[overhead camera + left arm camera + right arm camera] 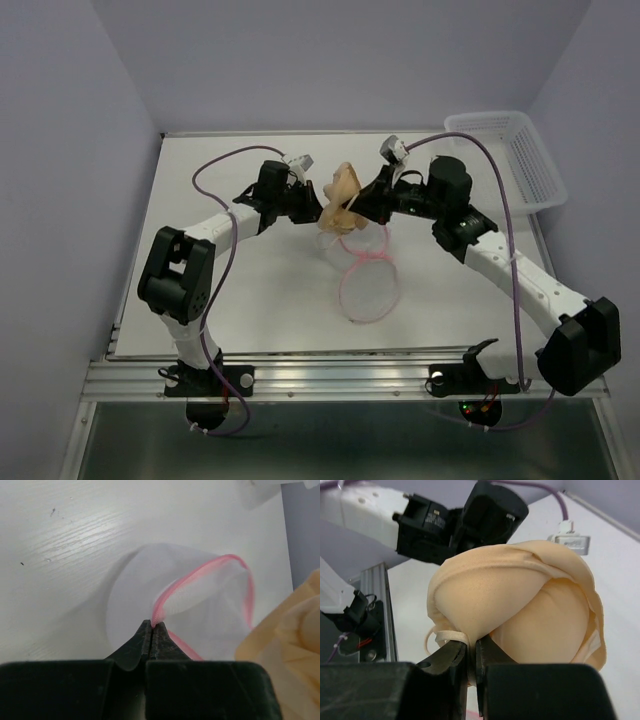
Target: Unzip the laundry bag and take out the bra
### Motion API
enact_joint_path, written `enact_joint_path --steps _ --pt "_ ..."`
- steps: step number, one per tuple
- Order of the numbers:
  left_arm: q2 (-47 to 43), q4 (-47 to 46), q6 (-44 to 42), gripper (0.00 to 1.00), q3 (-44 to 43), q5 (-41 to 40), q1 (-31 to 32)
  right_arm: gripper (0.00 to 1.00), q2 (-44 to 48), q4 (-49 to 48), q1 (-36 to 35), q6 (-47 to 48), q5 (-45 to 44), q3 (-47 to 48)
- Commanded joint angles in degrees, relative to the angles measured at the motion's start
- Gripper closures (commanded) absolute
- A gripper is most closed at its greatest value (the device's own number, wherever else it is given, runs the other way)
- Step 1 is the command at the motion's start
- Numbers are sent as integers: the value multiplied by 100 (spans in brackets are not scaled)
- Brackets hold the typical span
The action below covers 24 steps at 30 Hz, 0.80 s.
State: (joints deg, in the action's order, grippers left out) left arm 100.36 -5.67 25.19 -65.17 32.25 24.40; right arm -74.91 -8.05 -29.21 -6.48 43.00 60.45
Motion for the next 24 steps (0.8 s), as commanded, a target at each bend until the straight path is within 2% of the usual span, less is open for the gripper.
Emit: enact_joint_path --steps 1,3,5,7,12,14,15,20,24 --pt "-174 -13 -5 100 -128 -289 3 99 311 -487 355 -370 -1011 371" --pt "-139 22 3 100 -145 -290 -14 99 425 -478 487 -556 -1581 529" --pt "-192 13 12 100 -102 -246 -15 99 452 -285 653 -434 -2757 756" --pt "-271 -4 3 100 -67 -289 -15 99 373 4 802 -389 -3279 1012" --pt "-666 57 -23 100 48 -544 -85 99 -295 673 1839 -257 -4947 1777" --pt "-798 110 -14 100 57 -632 -137 99 -523 788 2164 -301 -5283 2128" --pt "-824 136 3 100 65 -667 -216 99 -794 918 2452 -362 -5781 2268" --pt "-1000 189 153 100 188 -939 -550 98 -1657 1376 3158 -425 -6821 3130" --pt "-1001 242 135 100 206 -1080 -796 95 -2237 1570 3544 -345 -6972 3473"
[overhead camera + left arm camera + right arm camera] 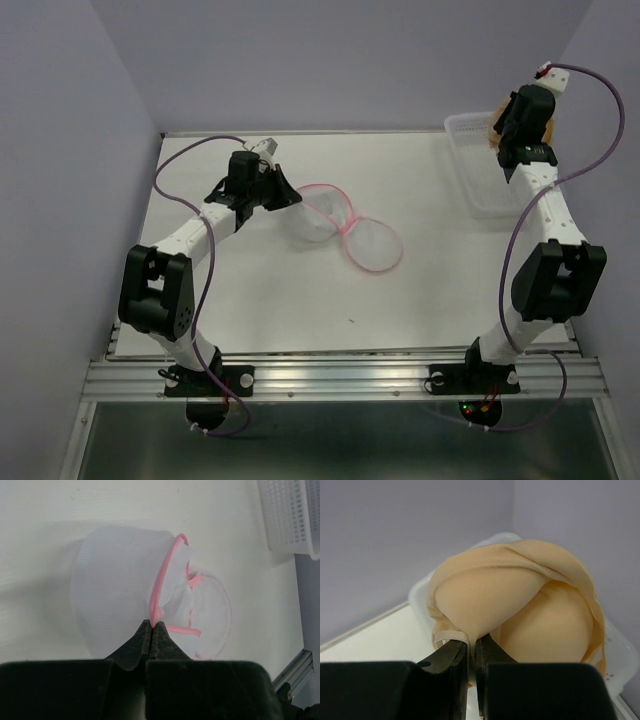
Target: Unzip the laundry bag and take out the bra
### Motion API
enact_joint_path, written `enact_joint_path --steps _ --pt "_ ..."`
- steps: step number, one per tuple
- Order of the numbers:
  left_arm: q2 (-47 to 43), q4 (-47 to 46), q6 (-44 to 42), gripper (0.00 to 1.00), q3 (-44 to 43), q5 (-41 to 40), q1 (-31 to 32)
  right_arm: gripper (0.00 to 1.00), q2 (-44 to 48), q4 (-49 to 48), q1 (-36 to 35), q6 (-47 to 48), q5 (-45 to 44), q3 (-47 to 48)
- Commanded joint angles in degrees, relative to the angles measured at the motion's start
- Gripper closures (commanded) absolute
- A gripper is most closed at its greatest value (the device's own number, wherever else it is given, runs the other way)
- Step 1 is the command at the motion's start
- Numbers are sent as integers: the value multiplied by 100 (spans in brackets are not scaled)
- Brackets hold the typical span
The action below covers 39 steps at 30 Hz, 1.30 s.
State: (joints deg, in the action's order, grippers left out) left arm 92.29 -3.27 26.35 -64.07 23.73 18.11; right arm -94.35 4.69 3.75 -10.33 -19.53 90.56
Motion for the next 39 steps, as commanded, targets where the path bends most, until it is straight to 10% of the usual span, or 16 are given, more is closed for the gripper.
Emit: enact_joint_path --steps 1,5,6,9,26,32,39 --pt "-159 62 19 100 88 -289 -237 93 -443 331 354 -21 -693 488" --pt "-54 72 81 100 62 -263 -378 68 -699 445 469 -180 -675 559" --pt "-27 72 81 100 62 -246 -396 40 -830 567 469 -224 -701 594" --pt "-9 72 72 100 70 -228 -413 0 -1024 945 522 -286 -842 787" --pt "8 221 265 100 167 -324 -422 0 996 1351 3 -277 2137 -987" --pt "-298 432 256 13 167 -588 -431 0 1805 1324 -50 -479 2278 -1830" --pt "-993 643 353 1 237 -1027 -431 0 2359 1307 -50 -681 2884 -2402"
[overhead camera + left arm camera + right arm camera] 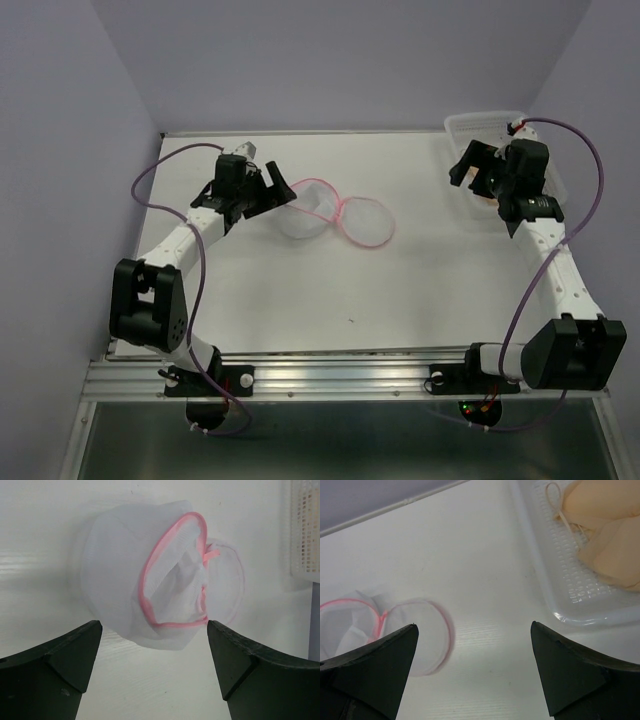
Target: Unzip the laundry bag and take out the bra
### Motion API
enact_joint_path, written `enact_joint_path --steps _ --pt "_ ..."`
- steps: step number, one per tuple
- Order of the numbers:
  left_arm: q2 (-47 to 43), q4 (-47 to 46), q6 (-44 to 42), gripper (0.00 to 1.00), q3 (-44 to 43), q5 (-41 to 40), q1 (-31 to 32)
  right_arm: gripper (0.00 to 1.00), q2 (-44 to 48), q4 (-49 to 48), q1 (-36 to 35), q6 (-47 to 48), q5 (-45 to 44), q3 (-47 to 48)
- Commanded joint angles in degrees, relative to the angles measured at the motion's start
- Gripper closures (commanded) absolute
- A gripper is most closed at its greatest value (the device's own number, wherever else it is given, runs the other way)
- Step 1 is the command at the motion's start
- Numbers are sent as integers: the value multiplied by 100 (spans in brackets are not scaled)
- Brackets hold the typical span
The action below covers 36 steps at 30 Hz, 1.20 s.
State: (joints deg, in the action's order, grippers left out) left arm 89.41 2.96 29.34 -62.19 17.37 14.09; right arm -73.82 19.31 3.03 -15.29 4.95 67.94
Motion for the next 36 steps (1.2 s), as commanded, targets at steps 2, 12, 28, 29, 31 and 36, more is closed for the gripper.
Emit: enact_joint_path --steps 2,12,28,29,31,36 --pt "-1037 204 106 1 84 -785 -29 0 377 -173 22 -264 524 -272" --pt "-2506 512 809 1 787 -2043 -29 0 -17 -401 -556 -466 903 -914" --pt "-2929 811 1117 1 1359 -2132 -38 26 -3067 -507 -2175 -1283 -1179 132" --pt "-2946 811 1126 1 1376 -2149 -46 27 -3112 -472 -2175 -1379 -1294 114" --pt "-2973 794 1118 1 1420 -2150 -38 31 -3156 -463 -2228 -1407 -1444 53" --pt "-2938 811 1109 1 1421 -2202 -38 65 -3261 -489 -2280 -1495 -1532 -44"
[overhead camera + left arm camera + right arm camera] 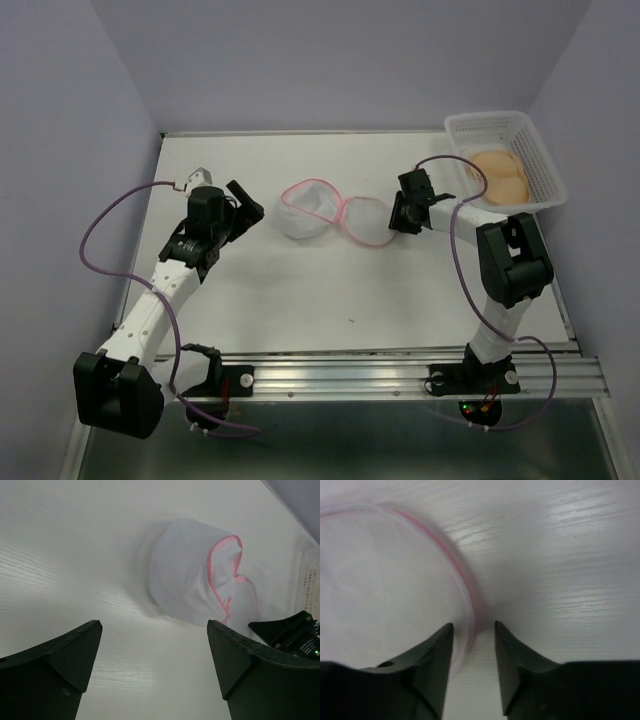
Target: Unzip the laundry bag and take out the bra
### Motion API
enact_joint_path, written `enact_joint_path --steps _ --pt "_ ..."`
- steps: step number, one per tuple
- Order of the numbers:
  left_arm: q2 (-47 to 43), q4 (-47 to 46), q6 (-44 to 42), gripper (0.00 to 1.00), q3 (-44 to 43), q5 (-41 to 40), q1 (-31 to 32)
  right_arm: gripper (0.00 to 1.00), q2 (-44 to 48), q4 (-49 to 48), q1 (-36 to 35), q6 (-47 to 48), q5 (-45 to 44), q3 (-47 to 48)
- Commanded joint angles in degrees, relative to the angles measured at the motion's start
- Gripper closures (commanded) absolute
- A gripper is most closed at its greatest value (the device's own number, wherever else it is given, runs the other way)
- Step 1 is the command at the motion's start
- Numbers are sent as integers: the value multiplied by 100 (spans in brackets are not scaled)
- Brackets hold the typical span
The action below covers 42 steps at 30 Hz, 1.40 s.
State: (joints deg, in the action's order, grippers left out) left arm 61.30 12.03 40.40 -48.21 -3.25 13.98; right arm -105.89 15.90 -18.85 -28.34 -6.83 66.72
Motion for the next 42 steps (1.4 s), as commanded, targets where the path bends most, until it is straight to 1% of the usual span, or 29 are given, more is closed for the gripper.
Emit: enact_joint_path --steps 1,3,6,9,12,16,17,18,21,26,27,29,33,36,39,42 --pt "-127 -87 3 1 -4 -150 -27 70 -90 -157 -92 -190 -337 78" --pt "-109 -78 -32 1 -31 -194 -27 84 -108 -201 -92 -164 -380 61" --pt "-127 -52 -41 1 -57 -273 -27 99 41 -202 -92 -6 -705 25" --pt "-136 -43 -59 1 -57 -264 -27 99 461 -88 -92 423 -1284 69" --pt "-109 -131 -76 1 4 -142 -27 99 814 332 -92 898 -1881 472" --pt "-39 -263 -85 1 118 -27 -35 98 929 1045 -92 1427 -2497 1184" --pt "5 -315 -103 1 144 34 -35 98 921 1203 -92 1532 -2777 1429" --pt "22 -324 -129 1 162 61 -35 98 921 1414 -92 1733 -2884 1510" --pt "66 -447 -120 1 303 210 -35 98 930 1626 -154 2147 -3070 1817" --pt "251 -650 -173 1 382 509 -27 97 605 1908 -584 2762 -3482 2582" --pt "321 -650 -182 1 373 535 -27 95 422 1943 -759 3068 -3692 2687" --pt "365 -650 -191 1 373 544 -35 95 201 2013 -935 3246 -3974 3030" --pt "400 -685 -164 1 444 571 -27 95 -580 2241 -1401 3764 -4896 3654" --pt "357 -685 -147 1 514 518 -35 95 -1028 2295 -1892 3984 -5284 4164" --pt "286 -702 -85 1 663 526 -35 95 -1328 2303 -2166 4038 -5723 4595" --pt "181 -807 38 1 996 658 -35 95 -1698 2225 -2456 4309 -6109 4954"
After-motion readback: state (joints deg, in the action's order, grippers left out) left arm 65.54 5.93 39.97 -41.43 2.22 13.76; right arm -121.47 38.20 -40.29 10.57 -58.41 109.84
